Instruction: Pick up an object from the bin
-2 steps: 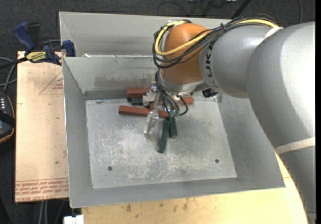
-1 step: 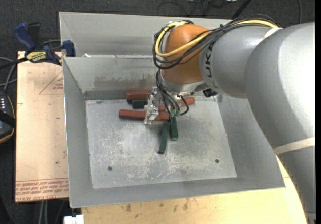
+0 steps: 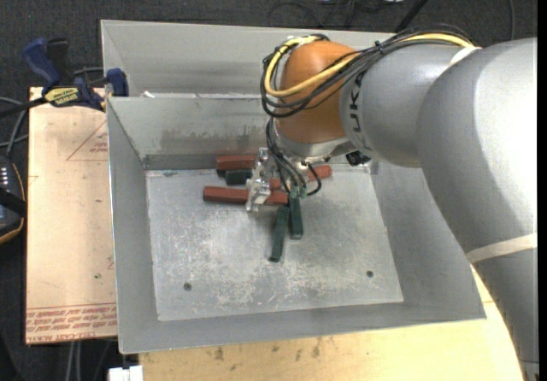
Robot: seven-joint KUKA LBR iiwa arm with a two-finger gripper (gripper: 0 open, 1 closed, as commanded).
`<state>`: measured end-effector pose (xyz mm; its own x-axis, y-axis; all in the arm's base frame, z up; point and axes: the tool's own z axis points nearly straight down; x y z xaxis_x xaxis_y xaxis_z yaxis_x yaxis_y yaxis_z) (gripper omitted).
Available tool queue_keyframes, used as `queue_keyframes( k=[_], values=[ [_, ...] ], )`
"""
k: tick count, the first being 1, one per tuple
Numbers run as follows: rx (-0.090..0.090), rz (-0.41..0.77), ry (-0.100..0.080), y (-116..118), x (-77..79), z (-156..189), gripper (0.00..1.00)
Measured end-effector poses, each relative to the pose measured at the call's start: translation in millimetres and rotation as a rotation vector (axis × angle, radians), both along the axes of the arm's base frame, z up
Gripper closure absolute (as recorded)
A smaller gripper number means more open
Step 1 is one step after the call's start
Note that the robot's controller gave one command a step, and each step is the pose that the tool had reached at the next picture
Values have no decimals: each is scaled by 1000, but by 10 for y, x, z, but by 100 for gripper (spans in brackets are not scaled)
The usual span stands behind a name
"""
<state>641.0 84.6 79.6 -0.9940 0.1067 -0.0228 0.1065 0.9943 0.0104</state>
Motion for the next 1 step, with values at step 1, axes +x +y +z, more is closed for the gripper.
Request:
queue_keyframes(
  k=[1],
  values=[
    [-2, 0, 5, -3, -11, 32, 100]
  ],
)
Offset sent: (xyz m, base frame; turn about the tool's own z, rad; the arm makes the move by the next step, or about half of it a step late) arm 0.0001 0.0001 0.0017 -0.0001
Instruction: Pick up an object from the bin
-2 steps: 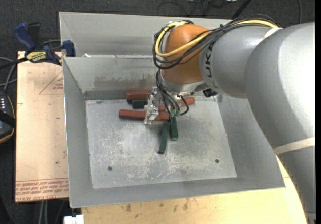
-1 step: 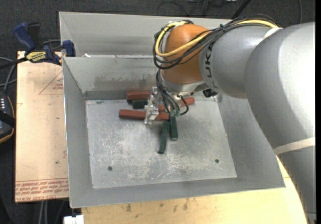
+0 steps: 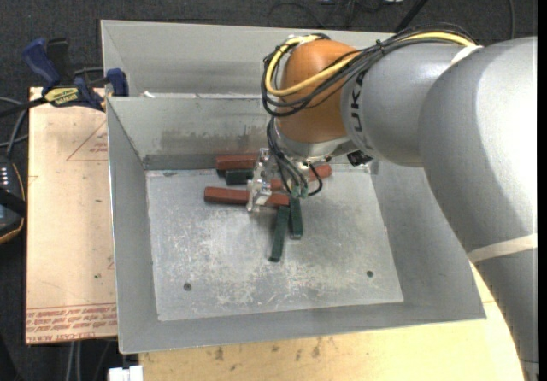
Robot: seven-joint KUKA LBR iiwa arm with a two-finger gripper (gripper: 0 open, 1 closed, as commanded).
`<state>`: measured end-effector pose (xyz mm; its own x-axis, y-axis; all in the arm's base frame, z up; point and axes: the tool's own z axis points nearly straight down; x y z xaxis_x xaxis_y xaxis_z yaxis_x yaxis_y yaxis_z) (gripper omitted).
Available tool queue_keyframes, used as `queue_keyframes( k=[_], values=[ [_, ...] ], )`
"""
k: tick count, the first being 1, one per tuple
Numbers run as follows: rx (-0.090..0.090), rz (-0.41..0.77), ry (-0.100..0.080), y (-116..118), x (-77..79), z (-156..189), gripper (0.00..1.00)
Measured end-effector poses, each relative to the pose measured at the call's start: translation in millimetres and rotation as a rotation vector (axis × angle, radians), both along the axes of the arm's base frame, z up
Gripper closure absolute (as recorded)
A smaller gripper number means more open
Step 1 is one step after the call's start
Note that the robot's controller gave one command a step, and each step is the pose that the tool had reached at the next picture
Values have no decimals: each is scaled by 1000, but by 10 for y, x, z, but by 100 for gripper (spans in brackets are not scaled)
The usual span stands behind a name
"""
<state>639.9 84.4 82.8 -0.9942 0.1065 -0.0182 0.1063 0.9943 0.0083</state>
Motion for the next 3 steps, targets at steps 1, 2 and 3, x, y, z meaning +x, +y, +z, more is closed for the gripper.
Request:
queue_keyframes(
  k=[1, 2, 3],
  values=[
    [-4, 0, 15, -11, -34, 117, 100],
    [-5, 1, 14, -10, -19, 247, 100],
    [-5, 0, 13, -8, -14, 308, 100]
  ],
)
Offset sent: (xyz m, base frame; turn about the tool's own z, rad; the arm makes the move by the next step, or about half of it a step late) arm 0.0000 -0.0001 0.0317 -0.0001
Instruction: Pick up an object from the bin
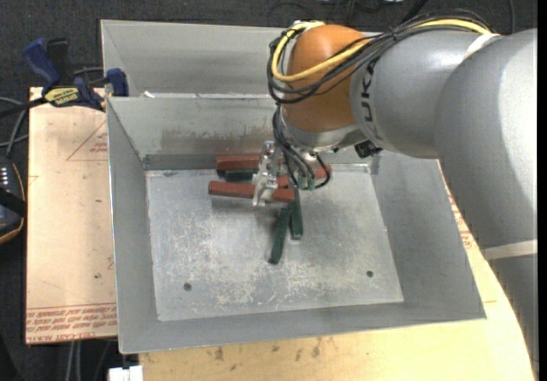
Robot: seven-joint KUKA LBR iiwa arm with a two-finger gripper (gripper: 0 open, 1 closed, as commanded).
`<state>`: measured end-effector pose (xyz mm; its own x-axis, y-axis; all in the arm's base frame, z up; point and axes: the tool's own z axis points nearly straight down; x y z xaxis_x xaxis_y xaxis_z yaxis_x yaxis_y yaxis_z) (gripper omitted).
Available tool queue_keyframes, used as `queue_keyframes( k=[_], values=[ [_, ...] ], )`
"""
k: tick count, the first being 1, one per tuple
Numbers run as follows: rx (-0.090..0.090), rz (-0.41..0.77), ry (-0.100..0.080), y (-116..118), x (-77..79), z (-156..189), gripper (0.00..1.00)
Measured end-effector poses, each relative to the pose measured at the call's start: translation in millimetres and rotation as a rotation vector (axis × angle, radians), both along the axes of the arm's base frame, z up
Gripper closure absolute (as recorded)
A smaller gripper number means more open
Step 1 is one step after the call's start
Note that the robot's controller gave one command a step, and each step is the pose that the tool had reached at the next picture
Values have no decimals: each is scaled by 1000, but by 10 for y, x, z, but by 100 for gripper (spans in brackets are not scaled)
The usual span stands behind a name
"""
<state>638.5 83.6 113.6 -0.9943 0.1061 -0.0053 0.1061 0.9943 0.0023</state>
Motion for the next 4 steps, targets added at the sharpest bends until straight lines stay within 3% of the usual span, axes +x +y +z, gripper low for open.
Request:
queue_keyframes(
  k=[4],
  values=[
    [0, -1, 2, 0, -3, 249, 100]
  ],
)
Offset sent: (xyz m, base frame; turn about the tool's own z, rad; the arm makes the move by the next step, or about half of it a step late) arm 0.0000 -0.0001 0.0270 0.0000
